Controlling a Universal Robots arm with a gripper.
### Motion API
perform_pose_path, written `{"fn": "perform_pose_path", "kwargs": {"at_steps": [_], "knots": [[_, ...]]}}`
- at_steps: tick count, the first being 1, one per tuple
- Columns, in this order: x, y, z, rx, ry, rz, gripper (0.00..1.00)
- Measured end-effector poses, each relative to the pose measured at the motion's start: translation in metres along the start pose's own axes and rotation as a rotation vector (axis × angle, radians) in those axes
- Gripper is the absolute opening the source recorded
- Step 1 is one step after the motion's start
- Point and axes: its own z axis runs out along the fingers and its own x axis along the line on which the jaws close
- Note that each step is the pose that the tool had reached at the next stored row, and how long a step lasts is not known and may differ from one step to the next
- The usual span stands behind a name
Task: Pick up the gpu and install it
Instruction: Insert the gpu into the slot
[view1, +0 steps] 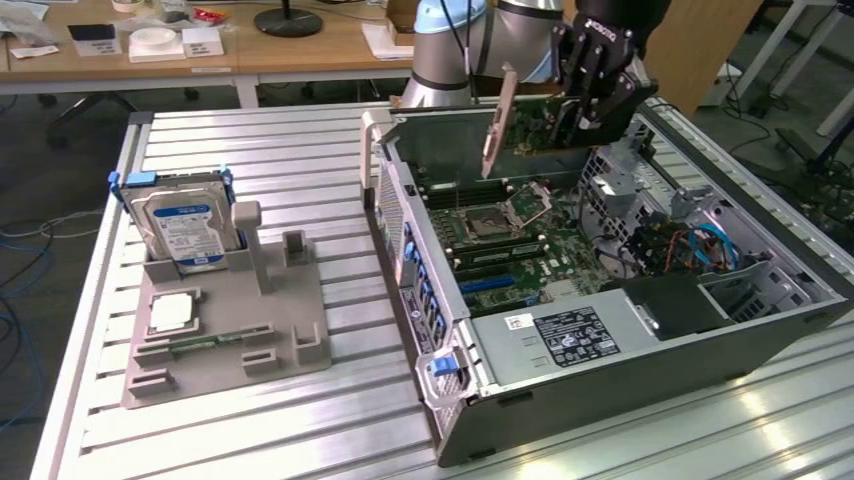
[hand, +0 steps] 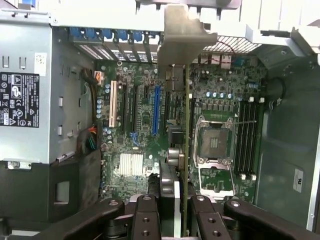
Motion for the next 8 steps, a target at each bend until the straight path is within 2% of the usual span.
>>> {"fn": "perform_pose_path", "kwargs": {"at_steps": [8], "knots": [[0.007,0.0006,0.0147,0.0006,-0.0002,0.000,0.28]]}}
